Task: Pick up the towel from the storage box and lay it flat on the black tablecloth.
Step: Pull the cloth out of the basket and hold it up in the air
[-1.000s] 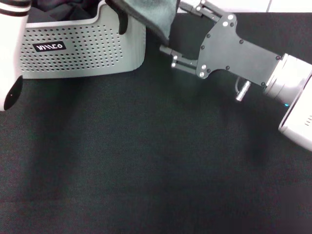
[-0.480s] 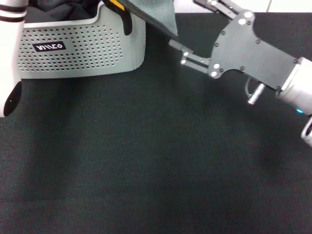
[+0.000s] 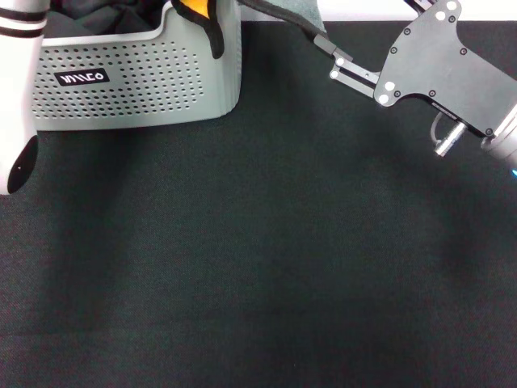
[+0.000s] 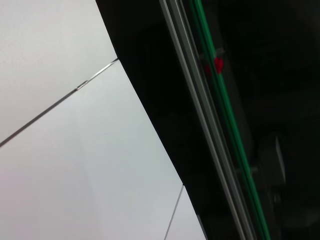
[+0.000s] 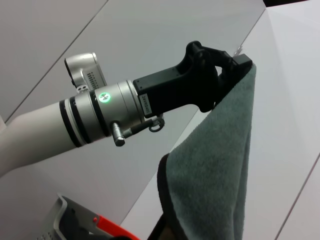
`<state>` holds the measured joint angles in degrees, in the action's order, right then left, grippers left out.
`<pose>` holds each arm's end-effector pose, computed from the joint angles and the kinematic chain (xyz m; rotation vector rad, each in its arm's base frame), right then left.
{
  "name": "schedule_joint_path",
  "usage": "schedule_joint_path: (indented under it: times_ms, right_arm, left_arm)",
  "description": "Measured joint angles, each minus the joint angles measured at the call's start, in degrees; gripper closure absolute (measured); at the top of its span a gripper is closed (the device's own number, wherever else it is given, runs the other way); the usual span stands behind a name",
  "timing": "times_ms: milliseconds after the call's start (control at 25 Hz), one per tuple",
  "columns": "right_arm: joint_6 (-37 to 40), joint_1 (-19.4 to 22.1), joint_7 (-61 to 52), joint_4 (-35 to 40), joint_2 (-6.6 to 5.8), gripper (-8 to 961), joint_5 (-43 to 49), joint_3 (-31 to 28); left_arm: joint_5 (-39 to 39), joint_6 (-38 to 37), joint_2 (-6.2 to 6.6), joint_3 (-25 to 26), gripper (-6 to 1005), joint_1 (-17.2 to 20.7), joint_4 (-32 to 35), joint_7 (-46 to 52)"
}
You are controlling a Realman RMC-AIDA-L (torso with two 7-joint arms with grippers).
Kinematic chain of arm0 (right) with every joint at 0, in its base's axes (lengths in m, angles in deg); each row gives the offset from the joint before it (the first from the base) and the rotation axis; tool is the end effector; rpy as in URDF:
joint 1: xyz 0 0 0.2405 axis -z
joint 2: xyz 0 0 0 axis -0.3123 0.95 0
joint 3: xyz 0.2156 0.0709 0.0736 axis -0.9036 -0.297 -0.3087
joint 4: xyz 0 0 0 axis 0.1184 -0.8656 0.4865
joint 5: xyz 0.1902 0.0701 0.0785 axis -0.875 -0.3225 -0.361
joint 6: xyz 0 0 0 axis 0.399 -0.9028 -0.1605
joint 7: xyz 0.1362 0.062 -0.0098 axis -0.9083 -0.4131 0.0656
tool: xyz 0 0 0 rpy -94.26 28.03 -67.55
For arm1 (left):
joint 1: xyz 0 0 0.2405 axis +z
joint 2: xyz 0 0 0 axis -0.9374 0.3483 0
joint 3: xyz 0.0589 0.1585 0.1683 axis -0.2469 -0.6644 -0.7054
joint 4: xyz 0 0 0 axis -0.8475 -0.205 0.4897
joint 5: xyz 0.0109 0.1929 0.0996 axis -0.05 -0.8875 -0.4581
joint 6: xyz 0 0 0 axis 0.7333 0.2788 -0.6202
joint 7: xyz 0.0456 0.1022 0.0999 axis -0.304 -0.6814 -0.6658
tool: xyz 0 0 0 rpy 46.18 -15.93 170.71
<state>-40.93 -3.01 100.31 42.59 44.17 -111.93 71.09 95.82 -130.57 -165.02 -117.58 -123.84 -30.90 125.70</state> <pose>0.1405 0.3409 -0.0172 -2.0277 -0.5135 0.9436 -0.1186 0.3873 0.0871 -1.6177 -0.3392 -2.2008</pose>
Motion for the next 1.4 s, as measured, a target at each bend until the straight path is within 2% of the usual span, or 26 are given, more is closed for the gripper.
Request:
schedule_joint_path:
  times_ms: [560, 880, 1400]
  right_arm:
    - [3.5, -1.6, 0.0, -0.7, 0.0, 213, -0.1, -0.8]
    - [0.9, -1.6, 0.0, -0.8, 0.0, 225, 0.3, 2.5]
    - [1.6, -3.3, 0.0, -1.8, 0.0, 246, 0.2, 5.6]
  left_arm:
    - [0.0, -0.5, 0.0, 0.0, 993, 0.1, 1.5, 0.2]
    - [0.0, -0.4, 0.0, 0.4, 993, 0.1, 1.5, -0.7]
    - [0.1, -0.3, -0.09, 0.0, 993, -2.0, 4.3, -5.2]
